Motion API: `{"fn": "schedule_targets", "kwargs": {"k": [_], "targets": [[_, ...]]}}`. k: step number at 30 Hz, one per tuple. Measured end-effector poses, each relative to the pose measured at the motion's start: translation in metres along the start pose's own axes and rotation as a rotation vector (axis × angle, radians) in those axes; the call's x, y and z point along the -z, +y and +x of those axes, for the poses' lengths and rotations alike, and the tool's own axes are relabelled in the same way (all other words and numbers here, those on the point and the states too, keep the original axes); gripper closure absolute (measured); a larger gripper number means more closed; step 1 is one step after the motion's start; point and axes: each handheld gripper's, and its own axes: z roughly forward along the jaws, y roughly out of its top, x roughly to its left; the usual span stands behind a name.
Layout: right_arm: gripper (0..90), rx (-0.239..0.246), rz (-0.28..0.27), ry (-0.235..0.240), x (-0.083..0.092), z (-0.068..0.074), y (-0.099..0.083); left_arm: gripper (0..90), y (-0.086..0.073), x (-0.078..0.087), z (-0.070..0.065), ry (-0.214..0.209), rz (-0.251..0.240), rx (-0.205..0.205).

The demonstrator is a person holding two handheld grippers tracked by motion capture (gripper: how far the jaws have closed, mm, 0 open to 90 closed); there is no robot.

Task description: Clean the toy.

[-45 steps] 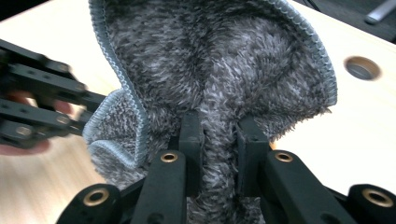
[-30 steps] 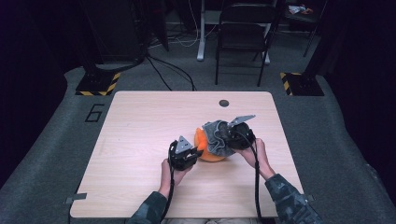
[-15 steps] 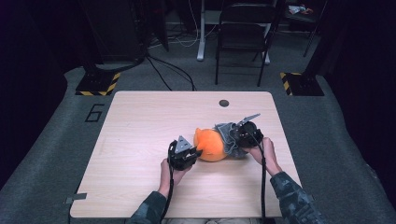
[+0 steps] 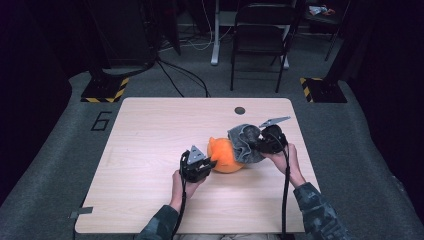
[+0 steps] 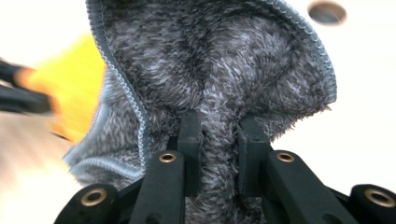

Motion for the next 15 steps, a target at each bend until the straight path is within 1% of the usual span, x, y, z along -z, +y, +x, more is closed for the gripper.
{"fn": "schedule_targets", "kwargs": {"k": [1,2,3,6,8,9,10,13,14,15], "targets": [[75.0,0.0,-0.025,0.017,0.002,0.004,0.002,76.9,0.001,0.0,0.0,0.002,0.004,-0.012],[75.0,-0.002,-0.036,0.032,0.004,0.009,0.004,76.9,0.001,0.0,-0.001,0.001,0.003,-0.014],[75.0,0.018,-0.061,0.042,0.006,0.014,0.006,76.9,0.001,0.0,-0.002,0.001,0.001,-0.013],[74.9,0.038,-0.091,0.074,0.008,0.03,0.01,76.9,0.001,0.0,-0.003,-0.003,-0.001,-0.014],[74.9,0.057,-0.106,0.091,0.005,0.038,0.011,76.9,0.001,0.0,-0.004,0.0,-0.004,-0.012],[74.9,0.073,-0.113,0.095,0.003,0.042,0.011,76.8,0.002,0.0,-0.004,-0.001,-0.003,-0.018],[74.9,0.076,-0.112,0.092,0.0,0.046,0.011,76.8,0.002,0.0,-0.004,-0.001,-0.001,-0.027],[74.8,0.081,-0.106,0.11,-0.01,0.053,0.01,76.7,0.002,0.0,-0.004,-0.007,0.003,-0.029],[74.8,0.101,-0.099,0.109,-0.013,0.055,0.01,76.7,0.002,0.0,-0.004,-0.008,0.003,-0.028],[74.7,0.111,-0.094,0.107,-0.016,0.057,0.01,76.7,0.002,0.0,-0.004,-0.009,0.003,-0.028]]}}
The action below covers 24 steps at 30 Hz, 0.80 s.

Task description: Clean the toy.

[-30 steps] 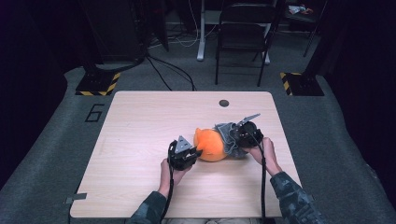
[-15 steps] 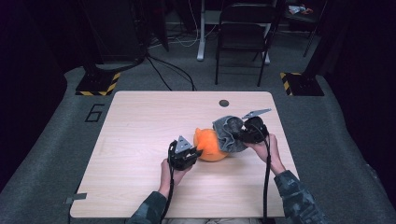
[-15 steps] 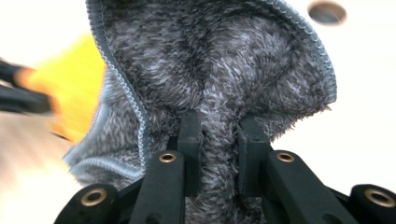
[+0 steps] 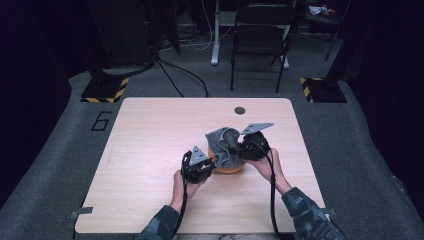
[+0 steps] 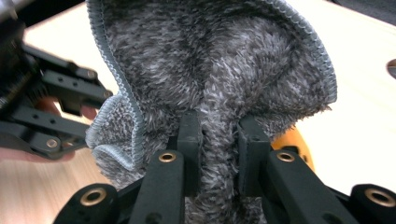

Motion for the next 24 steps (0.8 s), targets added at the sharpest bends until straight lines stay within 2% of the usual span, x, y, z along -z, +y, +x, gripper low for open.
{"fn": "schedule_targets", "kwargs": {"k": [4,10,13,15,17,24], "targets": [[74.6,0.017,0.03,-0.023,-0.008,0.002,-0.003,76.7,-0.001,0.0,0.001,0.003,0.005,0.0],[74.6,0.037,0.078,-0.058,-0.007,-0.004,-0.005,76.7,-0.001,0.0,0.001,-0.001,0.004,0.004],[74.6,0.015,0.096,-0.058,-0.007,-0.009,-0.007,76.7,-0.002,0.0,0.002,-0.004,0.005,0.005],[74.6,0.018,0.102,-0.058,-0.006,-0.013,-0.008,76.7,-0.002,0.0,0.001,-0.003,0.005,0.003],[74.6,0.025,0.114,-0.074,-0.005,-0.015,-0.008,76.7,-0.002,0.0,0.001,-0.003,0.005,0.002],[74.5,-0.012,0.152,-0.096,-0.003,-0.03,-0.015,76.6,-0.002,0.0,0.003,-0.007,0.009,0.008]]}}
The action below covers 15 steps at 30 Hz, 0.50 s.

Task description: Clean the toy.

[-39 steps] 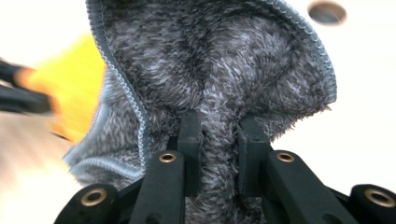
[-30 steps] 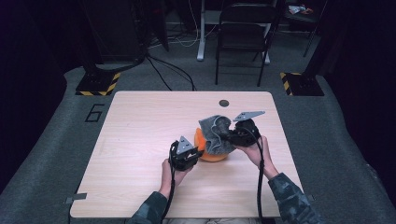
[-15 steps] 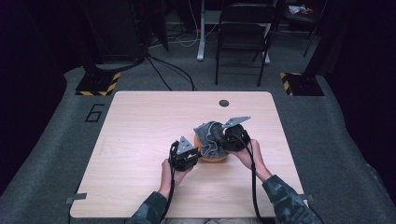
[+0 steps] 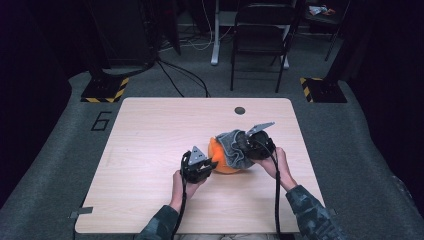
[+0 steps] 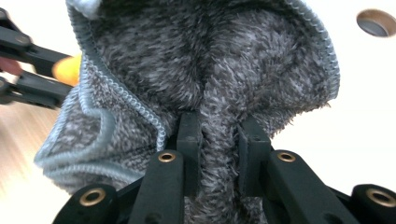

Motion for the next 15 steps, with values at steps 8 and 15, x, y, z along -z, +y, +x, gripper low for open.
{"fn": "schedule_targets", "kwargs": {"k": [8,15], "targets": [[74.4,-0.066,0.047,-0.017,-0.005,-0.021,-0.01,76.4,0.0,0.0,0.001,-0.001,-0.002,0.006],[74.5,-0.1,0.109,-0.069,-0.014,-0.037,-0.02,76.2,0.0,0.0,0.001,0.003,-0.003,0.007]]}}
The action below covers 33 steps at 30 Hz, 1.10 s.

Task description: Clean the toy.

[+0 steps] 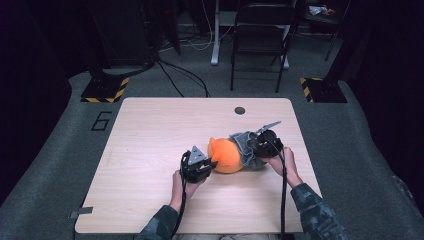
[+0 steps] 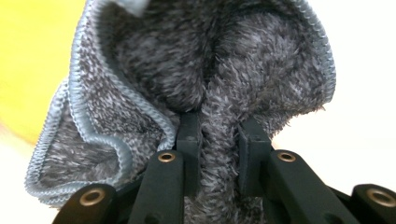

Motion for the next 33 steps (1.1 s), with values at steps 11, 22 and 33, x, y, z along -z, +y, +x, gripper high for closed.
{"fn": "schedule_targets", "kwargs": {"k": [11,22,33], "targets": [[75.0,-0.008,-0.012,-0.046,0.007,-0.008,0.0,76.0,-0.001,0.001,0.003,0.004,0.002,0.003],[75.1,0.061,-0.168,0.117,0.041,0.024,0.016,75.6,-0.001,0.0,0.003,0.005,0.0,0.005],[75.1,0.061,-0.119,0.103,0.015,0.027,0.011,58.1,-0.002,-0.001,0.003,0.01,0.006,-0.019]]}}
